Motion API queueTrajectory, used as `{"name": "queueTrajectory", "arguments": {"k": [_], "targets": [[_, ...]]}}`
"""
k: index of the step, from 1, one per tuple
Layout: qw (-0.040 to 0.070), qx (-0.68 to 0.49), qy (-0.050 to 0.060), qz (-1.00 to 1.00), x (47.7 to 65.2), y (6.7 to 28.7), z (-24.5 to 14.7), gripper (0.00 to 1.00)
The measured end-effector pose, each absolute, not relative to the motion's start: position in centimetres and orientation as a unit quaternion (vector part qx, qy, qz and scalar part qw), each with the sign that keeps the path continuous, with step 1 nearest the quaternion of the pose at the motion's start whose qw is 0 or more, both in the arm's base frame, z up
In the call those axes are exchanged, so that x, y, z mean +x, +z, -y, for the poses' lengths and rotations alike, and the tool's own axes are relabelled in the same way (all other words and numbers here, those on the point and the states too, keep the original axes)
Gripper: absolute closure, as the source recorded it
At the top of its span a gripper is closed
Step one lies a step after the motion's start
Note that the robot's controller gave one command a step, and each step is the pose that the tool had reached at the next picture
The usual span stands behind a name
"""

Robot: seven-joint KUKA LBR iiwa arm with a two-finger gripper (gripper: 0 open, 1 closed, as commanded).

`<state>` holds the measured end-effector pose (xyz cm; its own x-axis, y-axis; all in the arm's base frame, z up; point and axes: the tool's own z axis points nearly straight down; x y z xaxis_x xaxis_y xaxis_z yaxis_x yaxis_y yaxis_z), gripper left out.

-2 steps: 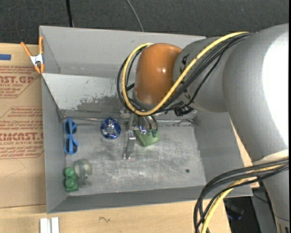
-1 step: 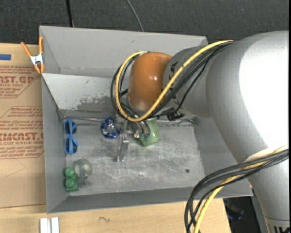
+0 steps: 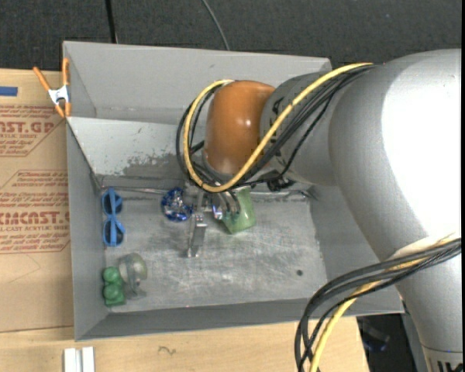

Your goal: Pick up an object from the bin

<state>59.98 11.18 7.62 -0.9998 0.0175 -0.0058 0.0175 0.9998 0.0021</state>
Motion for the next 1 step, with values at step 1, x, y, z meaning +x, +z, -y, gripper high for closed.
{"name": "queueTrajectory", "arguments": {"k": [1], "targets": [[0.009,0.009,0.002,-1.000,60.31,7.95,-11.24,1.00]]}}
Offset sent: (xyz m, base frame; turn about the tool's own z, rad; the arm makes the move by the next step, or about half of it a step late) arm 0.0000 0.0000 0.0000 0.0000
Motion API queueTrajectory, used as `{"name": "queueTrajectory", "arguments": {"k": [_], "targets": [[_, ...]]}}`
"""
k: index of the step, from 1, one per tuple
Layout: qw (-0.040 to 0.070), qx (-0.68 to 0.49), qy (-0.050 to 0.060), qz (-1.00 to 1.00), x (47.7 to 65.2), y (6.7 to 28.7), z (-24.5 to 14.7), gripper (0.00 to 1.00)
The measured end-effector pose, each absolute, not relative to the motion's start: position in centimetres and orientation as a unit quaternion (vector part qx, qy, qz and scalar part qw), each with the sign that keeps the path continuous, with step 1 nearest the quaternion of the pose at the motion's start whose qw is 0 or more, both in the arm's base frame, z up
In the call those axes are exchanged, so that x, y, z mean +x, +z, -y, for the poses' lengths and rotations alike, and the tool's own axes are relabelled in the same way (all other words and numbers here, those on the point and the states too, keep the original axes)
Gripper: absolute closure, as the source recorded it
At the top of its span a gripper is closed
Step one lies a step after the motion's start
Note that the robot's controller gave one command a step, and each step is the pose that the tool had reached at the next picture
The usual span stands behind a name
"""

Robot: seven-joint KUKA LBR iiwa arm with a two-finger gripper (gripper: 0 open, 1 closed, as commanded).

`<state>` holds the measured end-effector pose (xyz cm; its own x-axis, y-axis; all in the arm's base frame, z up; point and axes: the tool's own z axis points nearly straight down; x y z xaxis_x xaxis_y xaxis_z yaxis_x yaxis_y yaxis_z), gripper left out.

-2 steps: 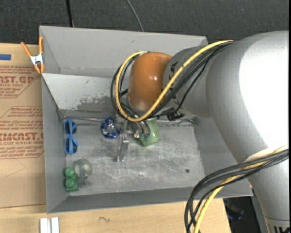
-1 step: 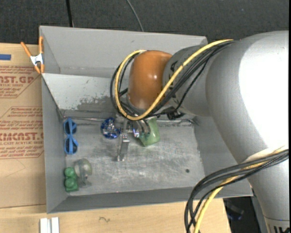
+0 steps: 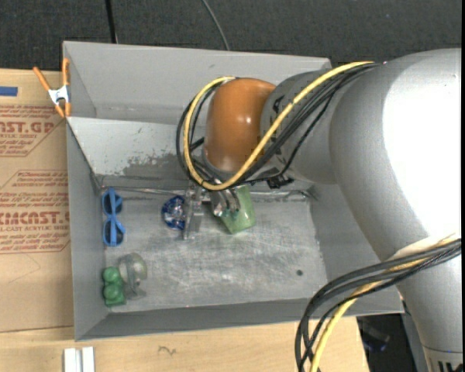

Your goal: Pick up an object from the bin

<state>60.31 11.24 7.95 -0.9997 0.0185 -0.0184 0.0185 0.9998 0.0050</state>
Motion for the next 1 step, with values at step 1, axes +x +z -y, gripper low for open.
{"name": "queueTrajectory", "arguments": {"k": [1], "targets": [[0.005,0.009,0.002,-1.000,60.53,19.01,-11.33,1.00]]}}
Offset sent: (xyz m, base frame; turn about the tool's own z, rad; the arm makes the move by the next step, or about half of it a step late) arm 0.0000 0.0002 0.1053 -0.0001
